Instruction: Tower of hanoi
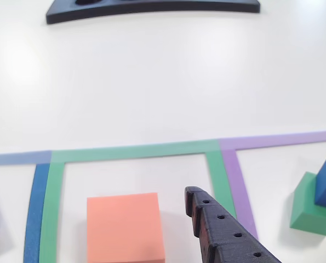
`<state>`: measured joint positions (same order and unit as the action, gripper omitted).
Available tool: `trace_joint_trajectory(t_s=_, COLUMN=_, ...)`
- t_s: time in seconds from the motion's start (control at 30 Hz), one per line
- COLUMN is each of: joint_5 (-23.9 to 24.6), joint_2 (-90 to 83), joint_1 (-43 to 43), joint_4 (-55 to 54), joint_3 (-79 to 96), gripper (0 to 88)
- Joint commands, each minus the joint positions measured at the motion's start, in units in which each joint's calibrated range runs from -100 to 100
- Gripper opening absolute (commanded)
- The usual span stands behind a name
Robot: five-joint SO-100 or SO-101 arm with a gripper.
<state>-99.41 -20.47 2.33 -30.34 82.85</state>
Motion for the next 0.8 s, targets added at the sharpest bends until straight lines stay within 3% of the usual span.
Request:
trace_joint_trajectory(t_s=0.0, joint_5=-0.59, joint_2=8.85, joint_1=0.14, joint_4=-11.14, joint_3=-0.85, gripper=47.3)
trace_joint_trajectory(t_s=0.37, joint_5=-0.59, joint_2=27.84, joint_1=1.21, joint_4=-26.77, joint_3=-4.94, gripper=48.0)
trace_joint_trajectory(t_s=0.77, joint_5=-0.59, joint_2=38.50, joint_1=0.45, joint_4=-33.81, joint_3=-8.84, gripper=47.0)
